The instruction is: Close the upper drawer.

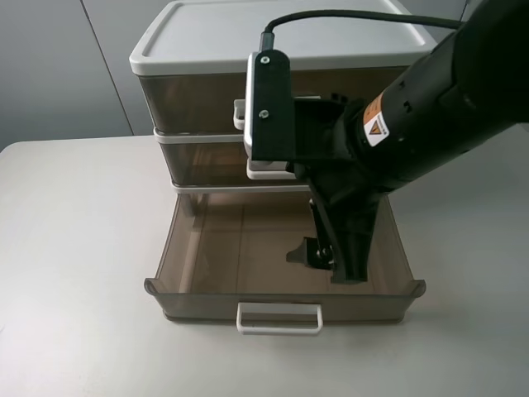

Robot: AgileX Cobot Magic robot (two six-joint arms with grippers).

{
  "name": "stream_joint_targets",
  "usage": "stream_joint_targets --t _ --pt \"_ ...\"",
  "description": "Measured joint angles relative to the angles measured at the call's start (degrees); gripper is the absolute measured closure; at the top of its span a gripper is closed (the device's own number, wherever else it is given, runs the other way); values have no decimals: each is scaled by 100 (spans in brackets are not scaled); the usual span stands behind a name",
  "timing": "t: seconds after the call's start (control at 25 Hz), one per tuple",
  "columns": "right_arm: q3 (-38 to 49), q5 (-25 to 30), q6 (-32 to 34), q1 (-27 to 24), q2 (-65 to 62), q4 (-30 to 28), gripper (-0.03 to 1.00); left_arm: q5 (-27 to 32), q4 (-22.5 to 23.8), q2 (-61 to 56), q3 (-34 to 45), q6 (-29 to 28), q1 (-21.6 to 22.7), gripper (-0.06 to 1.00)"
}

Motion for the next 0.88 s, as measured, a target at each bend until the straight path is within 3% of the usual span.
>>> stream_joint_targets --t 0.16,0.64,0.88 --pt "0 713 498 0 -717 374 29 0 0 0 0 0 0 20" --pt "872 2220 1936 0 -3855 403 29 0 0 0 0 0 0 20" --pt "1633 2598 2749 0 -5569 403 29 0 0 0 0 0 0 20"
